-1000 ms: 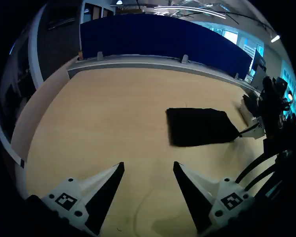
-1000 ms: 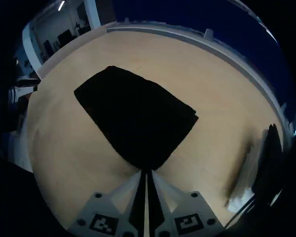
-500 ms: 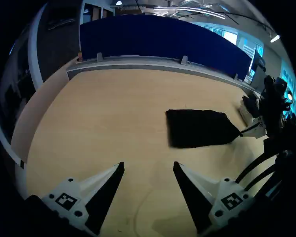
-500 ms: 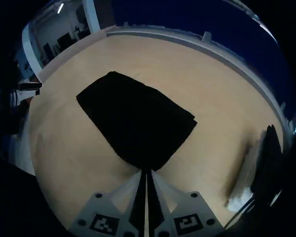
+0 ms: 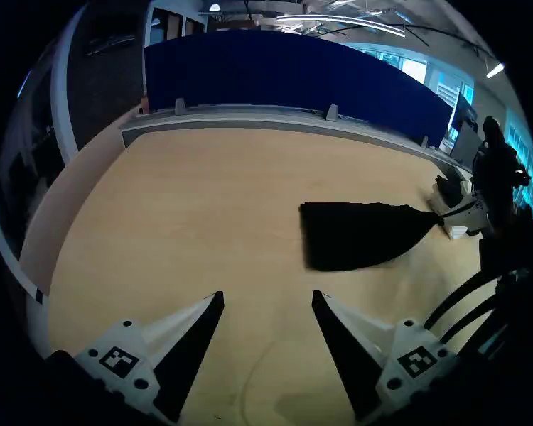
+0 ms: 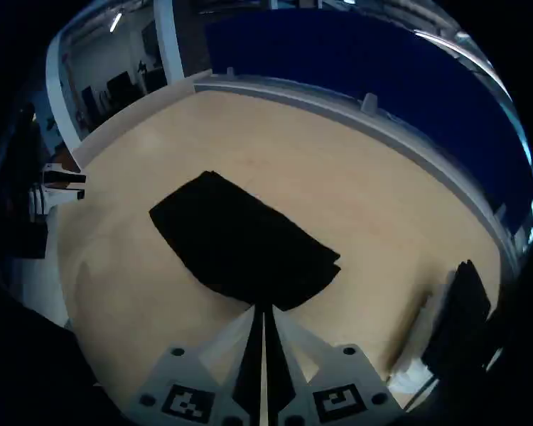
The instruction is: Fold towel
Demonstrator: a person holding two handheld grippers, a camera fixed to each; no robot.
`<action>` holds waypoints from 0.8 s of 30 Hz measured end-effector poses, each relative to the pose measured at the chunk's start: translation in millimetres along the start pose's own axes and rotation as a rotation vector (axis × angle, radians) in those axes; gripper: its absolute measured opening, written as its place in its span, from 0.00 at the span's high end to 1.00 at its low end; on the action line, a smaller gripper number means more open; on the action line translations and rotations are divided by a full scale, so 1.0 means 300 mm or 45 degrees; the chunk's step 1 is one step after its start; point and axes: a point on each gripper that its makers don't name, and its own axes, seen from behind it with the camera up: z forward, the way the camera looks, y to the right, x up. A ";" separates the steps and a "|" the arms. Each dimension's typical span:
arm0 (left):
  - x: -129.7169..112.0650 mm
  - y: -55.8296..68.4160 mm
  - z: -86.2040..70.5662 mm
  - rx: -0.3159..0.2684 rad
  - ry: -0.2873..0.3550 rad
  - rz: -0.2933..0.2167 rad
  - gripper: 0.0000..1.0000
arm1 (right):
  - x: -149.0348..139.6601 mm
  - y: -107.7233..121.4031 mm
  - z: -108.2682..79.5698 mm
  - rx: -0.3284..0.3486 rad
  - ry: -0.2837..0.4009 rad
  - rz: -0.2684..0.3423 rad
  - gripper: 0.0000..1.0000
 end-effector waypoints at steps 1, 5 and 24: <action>0.001 0.000 -0.001 -0.001 0.002 -0.001 0.08 | 0.023 -0.001 -0.004 -0.001 0.014 -0.004 0.98; 0.006 -0.005 -0.001 -0.003 0.008 -0.003 0.08 | 0.105 -0.007 -0.012 -0.004 0.057 -0.024 0.99; 0.014 -0.039 -0.015 -0.010 0.030 -0.030 0.08 | 0.205 -0.070 0.037 0.020 0.052 -0.097 0.99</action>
